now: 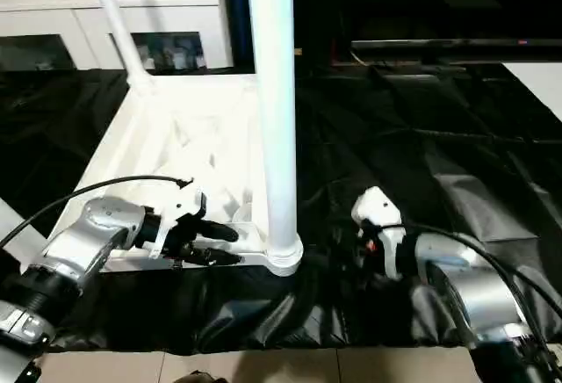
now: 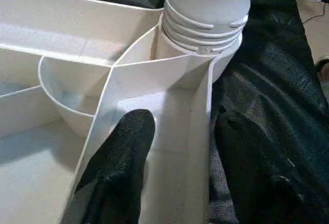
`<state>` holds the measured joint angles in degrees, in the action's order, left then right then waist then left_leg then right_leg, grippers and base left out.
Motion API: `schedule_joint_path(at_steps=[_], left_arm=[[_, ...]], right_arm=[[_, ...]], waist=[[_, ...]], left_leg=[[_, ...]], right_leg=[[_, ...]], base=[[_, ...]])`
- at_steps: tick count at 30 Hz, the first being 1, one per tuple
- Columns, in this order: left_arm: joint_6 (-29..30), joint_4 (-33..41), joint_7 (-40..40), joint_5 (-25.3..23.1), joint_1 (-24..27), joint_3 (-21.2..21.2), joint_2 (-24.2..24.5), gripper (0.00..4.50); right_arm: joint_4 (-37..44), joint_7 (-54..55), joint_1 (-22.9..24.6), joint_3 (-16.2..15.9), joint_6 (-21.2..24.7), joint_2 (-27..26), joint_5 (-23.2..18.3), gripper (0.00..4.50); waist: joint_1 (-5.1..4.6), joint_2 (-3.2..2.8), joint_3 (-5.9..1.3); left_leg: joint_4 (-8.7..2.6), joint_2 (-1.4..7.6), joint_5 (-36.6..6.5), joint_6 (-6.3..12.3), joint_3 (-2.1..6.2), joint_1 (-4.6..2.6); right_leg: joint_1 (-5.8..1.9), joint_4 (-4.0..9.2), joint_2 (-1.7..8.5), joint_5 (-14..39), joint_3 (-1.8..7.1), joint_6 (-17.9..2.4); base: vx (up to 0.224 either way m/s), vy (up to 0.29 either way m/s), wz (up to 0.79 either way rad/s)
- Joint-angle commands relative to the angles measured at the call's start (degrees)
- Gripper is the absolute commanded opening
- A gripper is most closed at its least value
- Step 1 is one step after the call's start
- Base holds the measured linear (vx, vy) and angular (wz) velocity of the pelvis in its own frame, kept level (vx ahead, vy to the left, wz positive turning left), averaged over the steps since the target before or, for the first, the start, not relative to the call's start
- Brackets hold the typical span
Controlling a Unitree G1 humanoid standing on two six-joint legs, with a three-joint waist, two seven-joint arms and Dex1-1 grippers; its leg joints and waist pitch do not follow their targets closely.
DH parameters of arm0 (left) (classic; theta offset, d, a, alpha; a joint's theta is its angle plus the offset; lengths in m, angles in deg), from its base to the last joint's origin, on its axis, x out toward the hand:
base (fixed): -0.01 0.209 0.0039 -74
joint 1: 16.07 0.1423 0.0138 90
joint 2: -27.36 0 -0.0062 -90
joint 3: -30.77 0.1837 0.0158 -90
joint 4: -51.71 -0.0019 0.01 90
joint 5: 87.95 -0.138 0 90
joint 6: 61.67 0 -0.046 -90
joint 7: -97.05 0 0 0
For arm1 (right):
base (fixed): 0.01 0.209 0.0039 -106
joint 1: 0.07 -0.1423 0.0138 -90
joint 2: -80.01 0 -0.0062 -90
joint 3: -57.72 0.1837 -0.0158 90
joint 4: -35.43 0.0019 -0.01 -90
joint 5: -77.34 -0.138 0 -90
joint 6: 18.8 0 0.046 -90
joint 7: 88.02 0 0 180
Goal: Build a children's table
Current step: Rotate table base
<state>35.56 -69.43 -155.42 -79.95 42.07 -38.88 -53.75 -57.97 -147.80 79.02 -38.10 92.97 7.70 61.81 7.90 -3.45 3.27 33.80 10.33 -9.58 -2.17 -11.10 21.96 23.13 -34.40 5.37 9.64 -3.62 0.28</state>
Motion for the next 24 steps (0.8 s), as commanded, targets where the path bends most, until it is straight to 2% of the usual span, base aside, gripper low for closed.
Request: schedule_joint_path(at_steps=[1,3,6,9,11,14,21,24], left_arm=[[0.27,-0.25,-1.13,-0.44,-0.40,0.40,0.18,2.00],[0.29,-0.24,-1.15,-0.43,-0.39,0.40,0.18,1.97],[1.31,-0.03,-2.72,-0.60,-0.05,0.45,0.80,1.61],[1.12,-0.22,-2.87,-0.90,0.16,0.41,0.86,1.53],[0.92,-0.45,-2.76,-1.10,0.19,0.38,0.79,1.17],[0.82,-0.82,-2.68,-1.54,0.19,0.54,0.75,1.08],[0.40,-1.60,-2.45,-3.00,0.20,1.06,0.90,0.36],[0.36,-1.74,-2.50,-3.56,0.28,1.36,1.17,0.29]], right_arm=[[2.04,-1.44,0.28,0.11,1.65,1.02,-1.45,4.50],[2.05,-1.48,0.28,0.10,1.66,1.04,-1.46,4.50],[2.90,-2.63,0.36,-0.19,3.03,1.46,-2.19,4.50],[3.35,-2.44,0.30,-0.30,3.56,1.63,-2.49,4.50],[3.48,-2.36,0.28,-0.32,3.70,1.66,-2.53,4.50],[3.59,-2.22,0.36,-0.38,3.82,1.69,-2.50,4.50],[3.78,-2.33,0.40,-0.47,4.11,1.58,-2.34,4.50],[3.98,-2.29,0.35,-0.79,3.86,1.37,-2.42,4.50]], waist=[[0.23,0.68,-3.79],[0.30,0.64,-3.78],[0.45,0.72,-3.72],[0.39,0.70,-3.66],[0.39,0.71,-3.66],[0.39,0.74,-3.64],[0.36,0.70,-3.63],[0.37,0.75,-3.58]], left_leg=[[-4.34,2.90,-18.51,0.65,1.54,-1.32],[-4.35,2.95,-18.57,0.59,1.54,-1.31],[-4.34,2.90,-18.70,0.58,1.56,-1.28],[-4.42,2.96,-19.16,0.30,1.66,-1.33],[-4.46,2.96,-19.37,0.17,1.66,-1.40],[-4.47,2.94,-19.24,0.12,1.68,-1.35],[-4.49,2.95,-19.17,0.11,1.69,-1.29],[-4.52,2.95,-19.46,0.08,1.70,-1.34]], right_leg=[[-2.18,4.65,3.56,20.85,2.29,-10.97],[-2.14,4.67,3.64,21.16,2.31,-11.00],[-2.14,4.82,3.75,22.66,2.30,-10.62],[-2.05,4.84,3.73,23.16,2.29,-10.43],[-2.01,4.90,3.72,23.37,2.31,-10.23],[-2.01,4.90,3.77,23.51,2.31,-10.11],[-2.01,4.94,3.77,23.18,2.32,-10.16],[-1.96,4.96,3.79,23.69,2.32,-10.03]], base=[[0.000,0.000,0.00],[0.000,0.000,0.00],[0.000,0.000,0.00],[0.000,0.000,0.00],[0.000,0.000,0.00],[0.000,0.000,0.00],[0.000,0.000,0.00],[0.000,0.000,0.00]])
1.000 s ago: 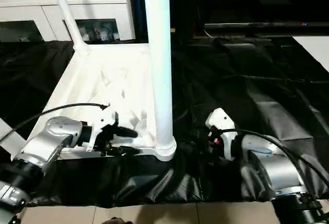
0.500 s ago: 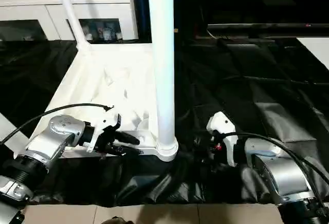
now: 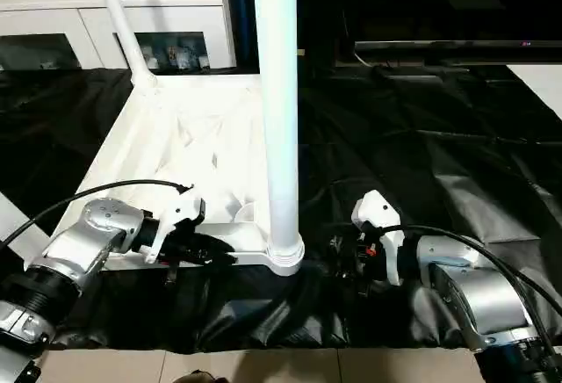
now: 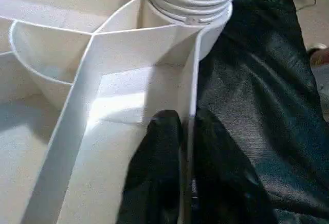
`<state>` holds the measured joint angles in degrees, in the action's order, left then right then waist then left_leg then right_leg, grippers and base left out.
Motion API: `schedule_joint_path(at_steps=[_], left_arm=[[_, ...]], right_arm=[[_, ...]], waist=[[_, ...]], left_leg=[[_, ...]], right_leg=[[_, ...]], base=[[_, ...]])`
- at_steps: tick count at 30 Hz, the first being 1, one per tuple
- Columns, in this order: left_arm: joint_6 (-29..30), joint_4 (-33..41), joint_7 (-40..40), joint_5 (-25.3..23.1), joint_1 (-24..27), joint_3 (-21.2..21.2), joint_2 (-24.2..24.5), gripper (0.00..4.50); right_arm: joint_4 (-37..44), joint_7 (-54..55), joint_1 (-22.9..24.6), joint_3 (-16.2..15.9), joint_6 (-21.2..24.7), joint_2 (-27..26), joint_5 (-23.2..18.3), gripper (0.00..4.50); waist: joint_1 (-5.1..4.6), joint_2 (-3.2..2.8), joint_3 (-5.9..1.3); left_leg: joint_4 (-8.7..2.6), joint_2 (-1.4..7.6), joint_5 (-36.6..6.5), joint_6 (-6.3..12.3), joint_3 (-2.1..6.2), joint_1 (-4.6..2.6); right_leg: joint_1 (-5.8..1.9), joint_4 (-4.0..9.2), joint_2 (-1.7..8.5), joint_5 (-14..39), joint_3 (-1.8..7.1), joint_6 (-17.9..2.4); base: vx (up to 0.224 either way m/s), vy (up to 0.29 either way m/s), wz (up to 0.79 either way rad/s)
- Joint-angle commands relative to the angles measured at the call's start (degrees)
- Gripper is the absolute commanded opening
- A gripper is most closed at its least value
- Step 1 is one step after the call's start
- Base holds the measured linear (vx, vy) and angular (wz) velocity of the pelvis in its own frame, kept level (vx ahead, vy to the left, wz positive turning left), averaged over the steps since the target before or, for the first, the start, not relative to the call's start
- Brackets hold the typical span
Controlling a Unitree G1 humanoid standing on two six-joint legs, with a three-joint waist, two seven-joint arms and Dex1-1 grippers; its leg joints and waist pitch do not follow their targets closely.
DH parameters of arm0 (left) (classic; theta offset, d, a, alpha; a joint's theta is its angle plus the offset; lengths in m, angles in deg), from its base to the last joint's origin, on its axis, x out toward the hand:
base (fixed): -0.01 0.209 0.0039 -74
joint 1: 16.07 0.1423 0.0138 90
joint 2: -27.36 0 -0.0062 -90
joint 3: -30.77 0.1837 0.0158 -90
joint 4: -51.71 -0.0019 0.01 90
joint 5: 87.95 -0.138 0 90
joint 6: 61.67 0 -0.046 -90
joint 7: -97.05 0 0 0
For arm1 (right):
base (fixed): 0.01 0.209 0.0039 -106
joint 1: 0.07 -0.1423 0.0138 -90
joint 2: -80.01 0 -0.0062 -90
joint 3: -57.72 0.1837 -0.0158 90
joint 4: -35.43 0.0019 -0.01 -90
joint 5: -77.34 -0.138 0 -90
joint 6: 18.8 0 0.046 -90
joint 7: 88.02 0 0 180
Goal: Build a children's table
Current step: Rotate table base, then rotate leg to tighten
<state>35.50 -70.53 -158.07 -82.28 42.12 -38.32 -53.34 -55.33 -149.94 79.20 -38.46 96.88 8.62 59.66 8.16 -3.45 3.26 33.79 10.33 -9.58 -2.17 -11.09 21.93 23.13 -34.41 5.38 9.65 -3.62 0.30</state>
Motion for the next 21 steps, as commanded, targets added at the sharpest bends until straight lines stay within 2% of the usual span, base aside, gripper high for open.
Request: schedule_joint_path(at_steps=[1,7,10,13,15,16,18,21], left_arm=[[0.45,-0.61,0.17,-1.45,0.22,0.89,0.84,0.08],[2.97,2.21,1.60,1.97,1.02,-2.12,-1.97,0.08],[3.74,4.54,2.05,2.81,1.99,-2.06,-3.35,0.08],[3.64,4.83,2.72,2.66,2.38,-1.47,-4.71,0.08],[3.66,4.77,2.82,2.62,2.37,-1.45,-4.90,0.00],[3.67,4.71,2.92,2.45,2.36,-1.52,-5.08,0.00],[3.59,4.41,3.18,2.06,2.27,-1.81,-5.37,0.00],[3.63,4.23,3.27,1.86,2.20,-2.00,-5.40,0.00]], right_arm=[[1.34,0.10,0.06,-0.53,-0.38,0.14,-0.17,4.50],[0.54,2.30,-1.67,-2.15,-3.36,-3.47,1.36,4.50],[-1.04,3.44,-2.98,-3.41,-4.27,-4.92,2.66,4.50],[-4.08,5.11,-4.83,-5.00,-5.93,-6.05,5.27,4.50],[-4.57,5.32,-5.11,-5.28,-6.24,-6.12,5.74,4.21],[-5.17,5.51,-5.45,-5.64,-6.72,-6.13,6.43,4.14],[-6.08,5.82,-6.04,-5.93,-7.26,-6.28,7.01,4.01],[-6.45,5.96,-6.44,-5.94,-7.41,-6.47,6.94,3.76]], waist=[[0.07,0.79,-3.60],[-0.12,0.77,-3.58],[-0.24,0.83,-3.57],[-0.38,0.78,-3.56],[-0.22,0.73,-3.70],[-0.14,0.75,-3.78],[-0.23,0.70,-3.81],[-0.23,0.76,-3.74]], left_leg=[[-4.53,2.96,-19.47,0.04,1.71,-1.32],[-4.61,3.04,-20.18,-0.43,1.76,-1.41],[-4.70,3.03,-19.77,-0.37,1.83,-1.19],[-4.52,2.83,-19.06,-0.28,1.61,-1.30],[-4.46,2.85,-17.92,0.14,1.60,-1.19],[-4.39,2.89,-17.55,0.34,1.53,-1.30],[-4.42,2.83,-17.09,0.54,1.54,-1.05],[-4.39,2.79,-17.56,0.81,1.51,-1.04]], right_leg=[[-1.99,4.97,3.82,23.85,2.34,-9.95],[-1.80,5.01,3.92,24.51,2.35,-10.04],[-1.95,4.78,3.86,23.22,2.37,-10.36],[-1.75,4.96,3.79,22.84,2.41,-10.51],[-1.95,4.74,3.72,21.52,2.45,-10.51],[-1.85,4.67,3.64,20.49,2.49,-10.58],[-2.06,4.45,3.53,19.30,2.40,-10.86],[-2.10,4.60,3.61,20.40,2.40,-10.58]], base=[[0.000,0.000,0.00],[0.000,0.000,0.00],[0.000,0.000,0.00],[0.000,0.000,0.00],[0.000,0.000,0.00],[0.000,0.000,0.00],[0.000,0.000,0.00],[0.000,0.000,0.00]])
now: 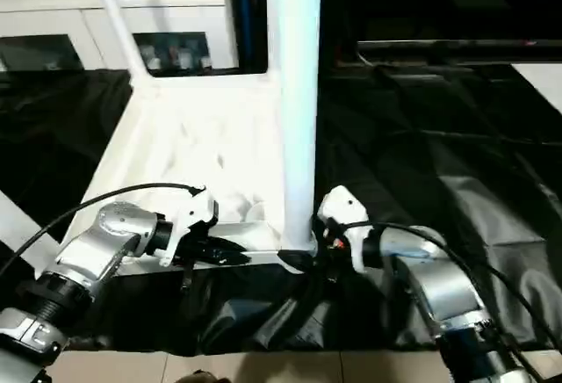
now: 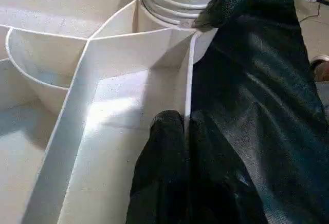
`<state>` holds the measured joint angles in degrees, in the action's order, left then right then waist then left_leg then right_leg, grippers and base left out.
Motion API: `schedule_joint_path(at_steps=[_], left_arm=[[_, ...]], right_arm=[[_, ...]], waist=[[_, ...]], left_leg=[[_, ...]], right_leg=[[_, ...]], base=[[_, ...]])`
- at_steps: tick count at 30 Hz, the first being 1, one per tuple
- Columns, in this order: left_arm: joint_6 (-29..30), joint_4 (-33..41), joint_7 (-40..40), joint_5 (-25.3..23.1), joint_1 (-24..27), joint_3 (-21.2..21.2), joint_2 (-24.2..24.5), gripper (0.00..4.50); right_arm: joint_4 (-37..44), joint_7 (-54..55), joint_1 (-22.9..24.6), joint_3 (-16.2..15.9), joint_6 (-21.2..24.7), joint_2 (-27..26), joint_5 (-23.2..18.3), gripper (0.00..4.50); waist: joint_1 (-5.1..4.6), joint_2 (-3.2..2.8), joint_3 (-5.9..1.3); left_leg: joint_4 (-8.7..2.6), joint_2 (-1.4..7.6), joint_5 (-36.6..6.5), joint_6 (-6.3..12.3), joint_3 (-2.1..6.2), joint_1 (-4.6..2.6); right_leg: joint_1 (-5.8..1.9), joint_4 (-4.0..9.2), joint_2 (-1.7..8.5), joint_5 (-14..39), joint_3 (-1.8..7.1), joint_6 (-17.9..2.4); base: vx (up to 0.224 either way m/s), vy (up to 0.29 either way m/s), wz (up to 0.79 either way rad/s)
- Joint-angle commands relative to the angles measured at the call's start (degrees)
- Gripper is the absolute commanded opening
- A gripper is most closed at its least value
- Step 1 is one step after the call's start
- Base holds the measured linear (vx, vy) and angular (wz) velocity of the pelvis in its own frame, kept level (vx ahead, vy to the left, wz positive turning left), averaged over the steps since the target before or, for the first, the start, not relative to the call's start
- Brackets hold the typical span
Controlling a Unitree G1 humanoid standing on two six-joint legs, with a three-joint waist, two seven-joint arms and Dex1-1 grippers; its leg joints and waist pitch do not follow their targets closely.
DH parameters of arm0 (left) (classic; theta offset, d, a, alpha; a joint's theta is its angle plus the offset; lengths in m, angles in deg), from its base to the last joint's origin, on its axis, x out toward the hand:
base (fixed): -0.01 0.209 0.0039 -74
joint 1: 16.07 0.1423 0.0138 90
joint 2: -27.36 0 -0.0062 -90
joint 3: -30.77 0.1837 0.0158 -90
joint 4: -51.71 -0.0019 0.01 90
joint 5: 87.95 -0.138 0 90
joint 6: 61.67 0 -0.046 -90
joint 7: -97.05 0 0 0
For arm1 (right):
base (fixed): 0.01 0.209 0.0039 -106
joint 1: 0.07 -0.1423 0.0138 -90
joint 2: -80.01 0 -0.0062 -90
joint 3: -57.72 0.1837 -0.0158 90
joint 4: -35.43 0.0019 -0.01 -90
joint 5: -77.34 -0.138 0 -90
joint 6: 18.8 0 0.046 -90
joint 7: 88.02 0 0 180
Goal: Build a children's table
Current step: Rotate leg to tighten
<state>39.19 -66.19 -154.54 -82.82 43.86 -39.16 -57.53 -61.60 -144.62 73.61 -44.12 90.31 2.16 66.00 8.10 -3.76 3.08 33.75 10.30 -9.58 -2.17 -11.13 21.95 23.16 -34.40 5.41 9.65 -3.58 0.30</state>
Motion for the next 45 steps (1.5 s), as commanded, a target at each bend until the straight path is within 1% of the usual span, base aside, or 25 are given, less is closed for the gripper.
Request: schedule_joint_path(at_steps=[1,2,5,6,11,12,15,16,18,20,21,24,26,27,28,29,30,31,33,35,36,38,43,44,45], left_arm=[[0.03,-0.05,-0.25,2.39,0.48,-1.23,-1.19,0.00],[0.40,0.26,-0.24,2.33,0.59,-1.48,-1.01,0.00],[0.64,0.42,-0.29,2.23,0.72,-1.70,-0.80,0.00],[0.67,0.31,-0.26,2.20,0.72,-1.78,-0.75,0.00],[0.97,-0.20,2.90,1.28,0.79,-2.40,-1.37,0.00],[0.95,-0.71,5.14,0.75,0.56,-2.70,-2.23,0.00],[1.14,-1.69,9.44,-0.43,-0.16,-2.97,-4.18,0.00],[1.31,-2.12,11.26,-0.99,-0.52,-3.00,-5.02,0.00],[2.42,-2.39,17.79,-2.46,-1.52,-2.87,-9.24,0.00],[2.55,-2.13,19.58,-3.08,-1.73,-2.31,-11.01,0.00],[2.78,-1.62,20.13,-3.20,-1.63,-1.67,-12.51,0.00],[3.01,-1.11,20.38,-3.18,-1.35,-1.28,-13.88,0.00],[2.67,-1.22,20.45,-3.57,-1.23,-0.99,-14.22,0.00],[2.12,-1.43,20.23,-3.72,-1.13,-0.89,-14.20,0.00],[2.12,-1.43,20.23,-3.72,-1.13,-0.89,-14.20,0.00],[1.09,-1.42,19.26,-3.68,-0.91,-0.76,-13.80,0.00],[-0.21,-1.25,18.20,-3.66,-0.61,-0.78,-13.11,0.00],[-1.19,-0.86,16.81,-3.26,-0.27,-0.93,-12.39,0.00],[-0.87,0.04,15.33,-2.69,0.18,-1.27,-11.42,0.00],[-1.71,1.54,11.36,-1.32,0.84,-1.68,-9.26,0.00],[-1.71,1.54,11.36,-1.32,0.84,-1.68,-9.26,0.00],[-1.23,3.05,5.62,0.16,1.54,-1.29,-6.25,0.00],[-1.69,2.79,1.47,0.54,1.47,-1.23,-4.21,0.00],[-1.90,2.66,0.07,0.42,1.44,-1.16,-3.56,0.00],[-2.03,2.60,-0.77,0.29,1.44,-1.11,-3.18,0.00]], right_arm=[[-0.27,0.63,-0.93,-0.27,-0.89,-0.09,0.60,3.72],[-0.84,0.52,-1.33,-0.26,-1.24,-0.45,0.71,3.47],[-1.56,0.27,-1.67,-0.34,-1.66,-0.78,0.67,3.27],[-1.85,0.26,-1.76,-0.42,-1.79,-0.96,0.56,3.18],[-3.66,1.75,-1.69,-0.11,-2.35,-3.15,0.33,2.85],[-4.65,3.84,-1.68,0.23,-2.84,-4.55,0.70,2.85],[-6.99,9.42,-1.99,1.30,-3.25,-7.84,1.61,2.79],[-8.04,12.07,-2.18,1.84,-3.13,-9.37,1.93,2.78],[-12.13,23.19,-2.64,2.98,-2.27,-15.57,4.11,2.77],[-13.98,27.66,-3.13,2.89,-1.94,-18.31,5.25,2.77],[-15.62,31.09,-3.93,2.10,-2.61,-20.48,6.80,2.77],[-17.03,33.08,-5.11,1.36,-3.78,-22.66,7.79,2.77],[-16.83,31.70,-5.54,1.05,-5.15,-23.42,7.52,2.77],[-15.94,29.54,-5.58,0.92,-6.04,-23.38,6.78,3.11],[-15.94,29.54,-5.58,0.92,-6.04,-23.38,6.78,3.46],[-14.68,27.16,-5.38,0.58,-6.39,-22.51,6.36,3.46],[-13.14,24.45,-4.90,0.50,-6.33,-20.93,5.81,3.52],[-11.79,22.00,-4.39,0.43,-5.92,-19.26,5.28,3.52],[-9.84,18.30,-3.50,0.18,-5.06,-16.67,4.47,3.73],[-7.62,13.57,-2.15,-0.47,-7.04,-11.81,5.06,3.95],[-7.62,13.57,-2.15,-0.47,-7.04,-11.81,5.06,3.95],[-5.77,6.59,-0.93,-0.89,-7.35,-6.95,3.57,3.95],[-4.97,1.23,-0.62,-0.74,-7.74,-3.92,2.24,3.95],[-4.58,-0.49,-0.57,-0.62,-7.60,-3.25,1.84,3.79],[-4.33,-1.52,-0.54,-0.56,-7.47,-2.89,1.59,3.69]], waist=[[-0.14,1.05,-3.57],[-0.17,1.12,-3.58],[-0.29,1.05,-3.50],[-0.36,1.38,-3.46],[-0.81,1.29,-3.32],[-1.14,1.03,-3.23],[-1.89,1.18,-3.07],[-2.28,1.17,-3.09],[-2.80,0.73,-2.84],[-3.32,0.77,-2.92],[-3.63,0.50,-2.94],[-4.52,0.42,-2.80],[-4.86,0.18,-2.97],[-4.89,0.33,-3.13],[-4.78,0.25,-3.10],[-4.80,0.25,-3.07],[-4.75,1.03,-3.16],[-4.53,0.86,-3.17],[-3.83,1.00,-3.43],[-3.37,1.31,-3.64],[-3.06,1.30,-3.74],[-2.25,1.31,-3.89],[-1.23,1.22,-4.19],[-1.23,1.41,-4.27],[-1.08,1.27,-4.41]], left_leg=[[-4.35,2.84,-17.68,0.81,1.55,-1.14],[-4.37,2.86,-17.93,0.72,1.57,-1.19],[-4.50,2.89,-18.81,0.42,1.65,-1.22],[-4.54,2.87,-18.84,0.47,1.65,-1.16],[-4.63,2.82,-19.43,0.24,1.72,-1.15],[-4.63,2.80,-19.99,0.06,1.67,-1.19],[-4.68,2.53,-20.84,-0.63,1.80,-1.14],[-4.71,2.45,-21.16,-0.52,1.88,-1.16],[-4.72,2.35,-22.85,-1.12,1.85,-1.47],[-4.94,2.16,-23.48,-1.68,2.35,-1.16],[-5.14,2.27,-23.84,-1.75,2.40,-1.18],[-5.16,1.86,-27.47,-2.07,2.84,-1.50],[-5.36,1.92,-28.34,-1.68,3.09,-1.62],[-5.47,1.98,-27.79,-1.29,3.01,-1.56],[-5.56,2.03,-27.51,-1.07,2.95,-1.55],[-5.58,2.04,-27.60,-1.03,2.92,-1.58],[-5.49,2.02,-27.25,-0.58,2.76,-1.59],[-5.43,1.99,-26.80,-0.27,2.74,-1.58],[-5.27,2.30,-23.11,1.03,2.44,-1.40],[-5.01,2.29,-19.40,2.06,2.01,-1.16],[-4.90,2.30,-18.30,2.40,1.93,-1.15],[-4.64,2.49,-16.15,3.28,1.69,-1.50],[-4.21,2.86,-12.77,4.14,1.30,-1.24],[-4.20,2.78,-11.54,4.43,1.40,-0.87],[-4.14,2.83,-10.97,4.62,1.41,-0.95]], right_leg=[[-2.09,4.63,3.60,20.87,2.36,-10.43],[-2.00,4.70,3.65,21.79,2.36,-10.26],[-1.95,4.87,3.63,23.11,2.33,-9.80],[-1.99,4.90,3.62,23.34,2.34,-9.65],[-1.89,5.05,3.69,24.75,2.32,-9.33],[-1.65,5.17,3.65,24.98,2.35,-9.41],[-1.70,5.47,3.64,26.93,2.13,-9.02],[-1.72,5.68,3.68,28.75,2.10,-8.10],[-1.20,6.08,3.49,30.65,2.06,-7.71],[-1.93,6.09,3.64,33.16,1.59,-6.33],[-1.76,6.36,3.59,32.97,1.59,-5.81],[-1.51,7.05,3.58,36.68,1.19,-4.28],[-1.69,7.16,3.46,35.25,1.10,-4.32],[-1.84,7.20,3.40,33.24,1.15,-4.67],[-1.73,7.08,3.34,31.78,1.31,-5.27],[-1.68,7.03,3.32,31.37,1.37,-5.56],[-1.79,7.01,3.32,30.98,1.43,-5.81],[-1.86,6.90,3.40,30.79,1.53,-5.91],[-2.10,6.55,3.57,27.35,2.04,-6.74],[-2.23,6.03,3.55,23.39,2.19,-8.49],[-2.36,5.85,3.56,22.28,2.23,-8.77],[-2.20,5.59,3.51,19.99,2.28,-9.93],[-2.23,4.65,3.32,15.14,2.33,-11.94],[-2.59,4.26,3.23,13.44,2.16,-12.24],[-2.56,4.09,3.20,12.59,2.11,-12.42]], base=[[0.000,0.000,0.00],[0.000,0.000,0.00],[0.000,0.000,0.00],[0.000,0.000,0.00],[0.000,0.000,0.00],[0.000,0.000,0.00],[0.000,0.000,0.00],[0.000,0.000,0.00],[0.000,0.000,0.00],[0.000,0.000,0.00],[0.000,0.000,0.00],[0.000,0.000,0.00],[0.000,0.000,0.00],[0.000,0.000,0.00],[0.000,0.000,0.00],[0.000,0.000,0.00],[0.000,0.000,0.00],[0.000,0.000,0.00],[0.000,0.000,0.00],[0.000,0.000,0.00],[0.000,0.000,0.00],[0.000,0.000,0.00],[0.000,0.000,0.00],[0.000,0.000,0.00],[0.000,0.000,0.00]])
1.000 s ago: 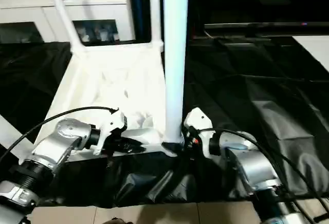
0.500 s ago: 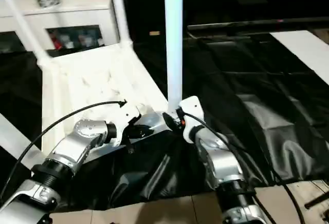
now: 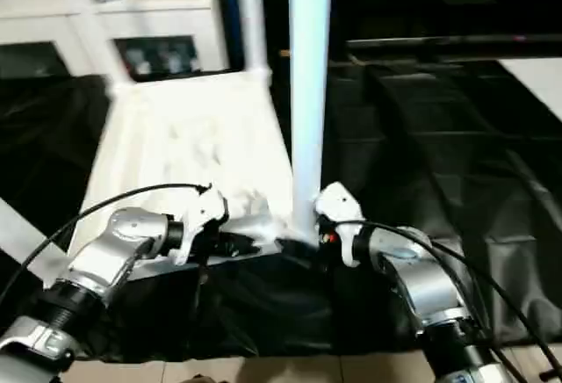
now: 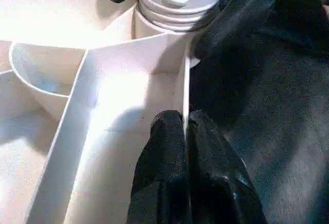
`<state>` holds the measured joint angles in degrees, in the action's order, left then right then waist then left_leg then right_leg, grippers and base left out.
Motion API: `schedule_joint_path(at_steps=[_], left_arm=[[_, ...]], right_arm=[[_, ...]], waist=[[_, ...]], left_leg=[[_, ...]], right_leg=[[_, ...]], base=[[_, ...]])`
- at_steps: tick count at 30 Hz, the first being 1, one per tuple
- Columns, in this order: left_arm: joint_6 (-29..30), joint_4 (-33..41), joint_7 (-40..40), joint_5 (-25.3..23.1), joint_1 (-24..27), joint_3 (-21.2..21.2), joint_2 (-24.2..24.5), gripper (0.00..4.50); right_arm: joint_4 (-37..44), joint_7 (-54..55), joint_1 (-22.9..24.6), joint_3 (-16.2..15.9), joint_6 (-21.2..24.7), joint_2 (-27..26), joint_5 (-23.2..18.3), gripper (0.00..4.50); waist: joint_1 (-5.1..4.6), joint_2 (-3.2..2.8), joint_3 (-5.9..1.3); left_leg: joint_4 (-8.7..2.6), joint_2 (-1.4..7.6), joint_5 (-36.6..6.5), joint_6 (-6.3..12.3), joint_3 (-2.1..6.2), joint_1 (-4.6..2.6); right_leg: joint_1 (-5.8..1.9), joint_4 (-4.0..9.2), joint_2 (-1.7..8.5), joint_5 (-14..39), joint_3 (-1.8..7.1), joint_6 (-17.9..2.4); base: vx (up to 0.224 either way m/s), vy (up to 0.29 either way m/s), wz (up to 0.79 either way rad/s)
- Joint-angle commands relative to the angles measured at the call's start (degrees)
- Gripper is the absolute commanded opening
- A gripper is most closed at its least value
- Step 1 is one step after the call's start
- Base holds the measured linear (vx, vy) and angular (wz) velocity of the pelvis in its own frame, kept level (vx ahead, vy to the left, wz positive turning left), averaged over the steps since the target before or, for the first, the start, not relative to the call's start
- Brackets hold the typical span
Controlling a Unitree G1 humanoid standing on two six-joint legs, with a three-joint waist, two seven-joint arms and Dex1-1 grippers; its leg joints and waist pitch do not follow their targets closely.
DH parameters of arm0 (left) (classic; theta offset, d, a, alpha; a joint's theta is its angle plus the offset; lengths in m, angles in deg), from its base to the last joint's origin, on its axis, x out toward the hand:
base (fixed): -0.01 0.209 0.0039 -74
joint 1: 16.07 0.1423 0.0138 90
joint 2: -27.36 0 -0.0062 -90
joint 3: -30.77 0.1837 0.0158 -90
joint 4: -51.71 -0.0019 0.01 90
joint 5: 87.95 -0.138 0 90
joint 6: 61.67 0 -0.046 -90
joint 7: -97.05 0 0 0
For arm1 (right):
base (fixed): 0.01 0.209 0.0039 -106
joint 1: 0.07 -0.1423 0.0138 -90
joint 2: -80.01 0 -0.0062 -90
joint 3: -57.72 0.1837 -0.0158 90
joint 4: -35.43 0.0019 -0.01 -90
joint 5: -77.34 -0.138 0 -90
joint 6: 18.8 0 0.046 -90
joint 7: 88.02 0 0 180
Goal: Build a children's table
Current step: Rotate leg to tighten
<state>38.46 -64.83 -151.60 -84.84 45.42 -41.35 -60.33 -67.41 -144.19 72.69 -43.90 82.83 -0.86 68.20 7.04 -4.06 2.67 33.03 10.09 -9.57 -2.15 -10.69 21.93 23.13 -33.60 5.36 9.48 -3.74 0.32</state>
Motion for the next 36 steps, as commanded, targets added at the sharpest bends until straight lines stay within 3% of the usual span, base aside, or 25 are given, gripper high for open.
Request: schedule_joint_path(at_steps=[1,4,7,10,19,21,22,25,27,30,31,33,35,36], left_arm=[[-1.26,0.87,-5.58,2.17,-0.34,1.31,0.66,0.00],[-1.66,0.12,-6.69,2.11,-0.82,1.59,1.76,0.00],[-1.92,-1.07,-7.64,1.97,-1.56,1.55,2.54,0.00],[-2.05,-1.56,-8.27,1.74,-1.93,1.31,2.71,0.00],[-2.56,-2.01,-8.44,2.01,-1.87,0.85,2.42,0.00],[-3.39,-3.85,-2.85,1.31,-2.86,-0.77,0.22,0.00],[-3.90,-4.91,0.47,0.75,-3.48,-1.58,-0.98,0.00],[-2.49,-5.44,8.14,0.03,-4.78,-3.27,-4.40,0.00],[-0.98,-4.45,12.00,-0.51,-5.07,-3.69,-6.46,0.00],[0.51,-2.40,15.07,-1.11,-4.50,-3.56,-8.38,0.00],[1.26,-1.17,16.65,-1.51,-3.99,-3.46,-9.35,0.00],[2.71,1.31,18.40,-1.97,-2.90,-3.09,-10.80,0.00],[3.96,3.78,19.40,-2.20,-1.65,-2.65,-11.95,0.00],[4.60,5.36,19.55,-2.14,-0.73,-2.07,-12.45,0.00]], right_arm=[[2.26,-4.28,0.53,-1.19,0.96,1.06,-1.31,3.61],[3.07,-6.56,0.78,-2.37,1.45,2.29,-1.85,3.43],[3.31,-8.27,0.85,-3.67,1.52,3.27,-1.60,3.22],[2.79,-8.85,0.48,-3.80,1.33,3.17,-1.26,2.87],[3.21,-9.96,0.77,-4.56,1.49,3.65,-1.36,2.74],[2.58,-7.19,1.02,-4.11,1.31,1.64,-1.18,2.74],[1.90,-4.83,1.00,-3.69,1.00,0.14,-0.74,2.73],[-3.17,8.02,-0.74,-1.21,0.10,-6.83,1.98,2.73],[-6.85,15.62,-2.43,-0.01,0.45,-10.95,3.43,2.72],[-9.58,20.97,-4.02,0.64,1.18,-14.58,3.92,2.72],[-10.79,23.79,-4.81,0.84,1.22,-16.36,4.47,2.72],[-12.34,27.50,-5.94,1.16,1.60,-19.06,5.11,2.72],[-12.80,28.54,-6.57,0.59,1.32,-20.90,6.43,2.72],[-13.15,28.26,-6.88,0.32,0.55,-21.84,6.82,2.72]], waist=[[0.07,1.42,-3.99],[0.30,1.42,-3.82],[0.60,1.48,-3.39],[0.63,1.58,-3.32],[0.76,1.72,-3.45],[0.67,2.01,-3.32],[0.82,2.08,-3.30],[0.24,2.09,-2.81],[-0.89,2.31,-2.80],[-1.98,2.13,-2.68],[-2.22,2.16,-2.62],[-2.90,1.88,-2.73],[-3.20,1.54,-2.94],[-3.40,1.70,-3.08]], left_leg=[[-3.26,3.11,-10.50,5.27,0.97,-0.84],[-3.38,3.22,-12.10,4.94,0.93,-0.92],[-3.79,3.29,-16.18,3.03,1.00,-1.18],[-3.99,3.27,-17.15,1.94,1.12,-1.18],[-3.76,3.22,-14.85,2.75,1.08,-0.95],[-3.59,3.06,-14.49,3.07,0.96,-0.81],[-3.60,3.12,-15.25,2.89,0.91,-1.20],[-3.79,2.79,-18.50,0.94,1.05,-1.26],[-4.35,2.74,-20.55,-1.15,1.68,-1.08],[-4.25,2.55,-23.76,-1.25,1.75,-1.53],[-4.27,2.52,-23.85,-1.19,1.77,-1.45],[-4.67,2.54,-23.42,-1.65,2.25,-0.64],[-4.71,2.63,-23.22,-1.41,2.24,-0.97],[-4.74,2.66,-22.46,-0.98,2.05,-0.87]], right_leg=[[-2.38,3.08,3.09,11.33,2.21,-12.89],[-2.19,3.28,3.29,13.30,2.28,-12.98],[-2.01,3.82,3.45,18.32,2.47,-11.74],[-2.01,3.99,3.58,19.90,2.51,-10.94],[-2.15,3.67,3.54,16.86,2.48,-11.58],[-2.07,3.71,3.53,16.66,2.49,-11.79],[-1.92,3.98,3.59,18.27,2.54,-11.52],[-1.53,4.69,3.79,26.01,2.44,-9.99],[-1.87,4.93,3.84,30.47,1.99,-7.63],[-1.35,5.75,3.81,33.05,1.96,-6.43],[-1.35,5.74,3.79,33.28,1.97,-6.33],[-2.07,5.39,3.83,32.37,1.64,-6.18],[-1.92,5.41,3.66,28.86,1.75,-6.90],[-1.97,5.18,3.50,25.28,1.88,-8.04]], base=[[0.000,0.000,0.00],[0.000,0.000,0.00],[0.000,0.000,0.00],[0.000,0.000,0.00],[0.000,0.000,0.00],[0.000,0.000,0.00],[0.000,0.000,0.00],[0.000,0.000,0.00],[-0.056,-0.005,-0.08],[0.000,0.000,0.00],[0.000,0.000,0.00],[0.000,0.000,0.00],[0.000,0.000,0.00],[0.000,0.000,0.00]])
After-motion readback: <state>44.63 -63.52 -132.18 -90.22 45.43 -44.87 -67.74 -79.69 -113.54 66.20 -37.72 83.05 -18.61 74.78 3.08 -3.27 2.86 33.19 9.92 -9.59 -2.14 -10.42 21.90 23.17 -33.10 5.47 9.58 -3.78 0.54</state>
